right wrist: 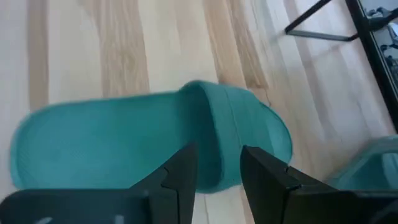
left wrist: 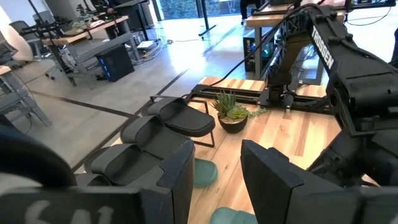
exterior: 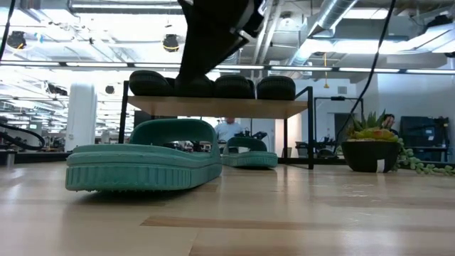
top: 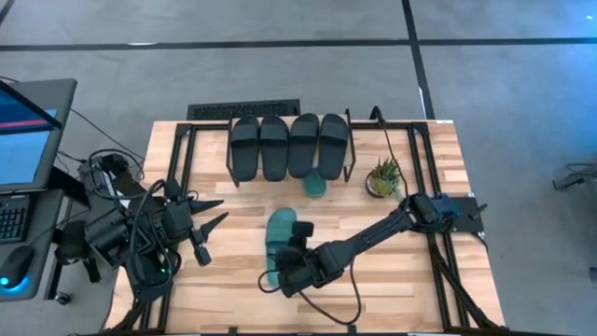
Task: Pick and place slides into the shelf
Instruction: Put the green slipper under the shelf
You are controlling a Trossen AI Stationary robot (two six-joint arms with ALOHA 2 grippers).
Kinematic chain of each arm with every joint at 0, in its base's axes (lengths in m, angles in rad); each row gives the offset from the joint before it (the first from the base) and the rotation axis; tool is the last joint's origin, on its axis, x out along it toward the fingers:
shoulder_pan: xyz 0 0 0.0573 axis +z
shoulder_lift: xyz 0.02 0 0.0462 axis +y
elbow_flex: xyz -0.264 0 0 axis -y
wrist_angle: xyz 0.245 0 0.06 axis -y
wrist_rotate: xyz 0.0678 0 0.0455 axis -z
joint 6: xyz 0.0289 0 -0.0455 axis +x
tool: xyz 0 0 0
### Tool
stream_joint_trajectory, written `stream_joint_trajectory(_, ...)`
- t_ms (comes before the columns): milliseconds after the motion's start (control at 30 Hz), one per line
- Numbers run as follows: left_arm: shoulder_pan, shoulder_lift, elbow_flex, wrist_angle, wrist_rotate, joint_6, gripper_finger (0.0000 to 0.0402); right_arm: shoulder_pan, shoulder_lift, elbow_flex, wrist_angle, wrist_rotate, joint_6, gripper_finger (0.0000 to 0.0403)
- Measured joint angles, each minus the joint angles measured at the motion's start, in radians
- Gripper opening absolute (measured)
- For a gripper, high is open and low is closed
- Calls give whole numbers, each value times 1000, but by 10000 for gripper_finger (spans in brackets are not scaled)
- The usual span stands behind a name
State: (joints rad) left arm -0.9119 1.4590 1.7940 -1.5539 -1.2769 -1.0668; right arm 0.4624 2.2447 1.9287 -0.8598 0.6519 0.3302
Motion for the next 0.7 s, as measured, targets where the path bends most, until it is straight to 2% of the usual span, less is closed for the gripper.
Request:
stream_joint_trajectory(200, 0, -1, -113, 37, 54, 14, 122, -5, -44, 23, 20, -20, -21, 98)
stream_joint_trajectory(300, -1, 0, -202, 102, 63, 36, 122, 14, -123, 56, 47, -20, -68, 97)
stream_joint_trajectory(500, 10, 0, -372, 198, 13, 65, 122, 54, -329, 67, 15, -26, -176, 97)
stream_joint_trajectory(600, 55, 0, -459, 334, 34, 141, 122, 89, -444, 68, -32, -23, -196, 97)
stream_joint_trajectory(700, 118, 0, -540, 548, 131, 297, 122, 143, -551, 68, -88, -23, -201, 97)
